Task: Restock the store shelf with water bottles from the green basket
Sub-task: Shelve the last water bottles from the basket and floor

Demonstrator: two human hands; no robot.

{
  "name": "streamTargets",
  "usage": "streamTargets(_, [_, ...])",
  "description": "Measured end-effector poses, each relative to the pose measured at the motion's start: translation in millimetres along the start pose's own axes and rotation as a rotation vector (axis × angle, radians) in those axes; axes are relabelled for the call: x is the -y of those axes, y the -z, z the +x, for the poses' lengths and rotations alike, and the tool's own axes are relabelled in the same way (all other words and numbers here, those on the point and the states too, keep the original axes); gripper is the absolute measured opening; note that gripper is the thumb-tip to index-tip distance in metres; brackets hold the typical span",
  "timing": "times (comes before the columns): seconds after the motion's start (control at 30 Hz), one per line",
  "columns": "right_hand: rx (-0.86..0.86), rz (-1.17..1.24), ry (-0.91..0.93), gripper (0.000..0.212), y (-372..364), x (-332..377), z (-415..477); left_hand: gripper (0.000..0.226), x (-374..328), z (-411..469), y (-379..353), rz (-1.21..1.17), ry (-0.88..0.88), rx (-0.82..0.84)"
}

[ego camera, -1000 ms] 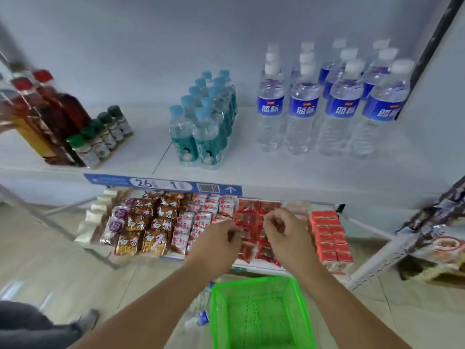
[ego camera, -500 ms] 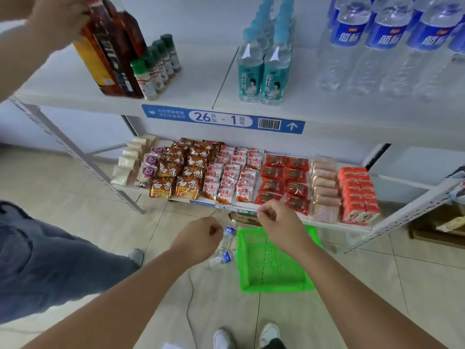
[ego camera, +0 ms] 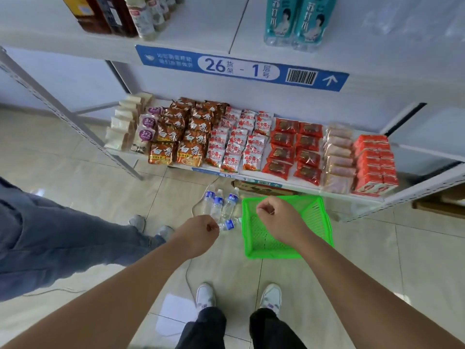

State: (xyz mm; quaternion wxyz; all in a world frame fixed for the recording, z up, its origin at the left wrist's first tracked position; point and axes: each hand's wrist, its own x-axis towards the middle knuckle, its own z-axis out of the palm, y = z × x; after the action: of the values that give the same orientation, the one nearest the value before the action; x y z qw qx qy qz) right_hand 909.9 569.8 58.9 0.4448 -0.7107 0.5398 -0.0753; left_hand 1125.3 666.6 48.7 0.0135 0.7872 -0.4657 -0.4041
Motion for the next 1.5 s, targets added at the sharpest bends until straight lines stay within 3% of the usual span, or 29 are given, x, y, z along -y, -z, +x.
streamTargets(0.23, [-0.068, 0.055, -0.136, 0.009, -58, -28, 30, 0.025, 35, 66, -9, 0.108, -0.044, 0.075])
streamTargets(0.43, [-0.124, 0.127, -0.222, 0.011, -122, -86, 73, 0.026, 77, 153, -60, 0.146, -0.039, 0.13])
streamTargets(0.87, [-0.161, -0.051, -0.176, 0.005, -272, -307, 213, 0.02, 181, 405, -287, 0.197, -0.015, 0.125])
streamTargets(0.97, [-0.144, -0.061, -0.163, 0.002, -286, -340, 235, 0.018, 214, 453, -316, 0.261, -0.016, 0.154])
streamTargets(1.23, [0.027, -0.187, -0.172, 0.021, -289, -373, 252, 0.055, 263, 533, -355, 0.427, -0.042, 0.202])
streamTargets(1.5, [0.077, -0.177, -0.15, 0.023, -292, -375, 246, 0.056, 286, 548, -393, 0.718, -0.102, 0.132])
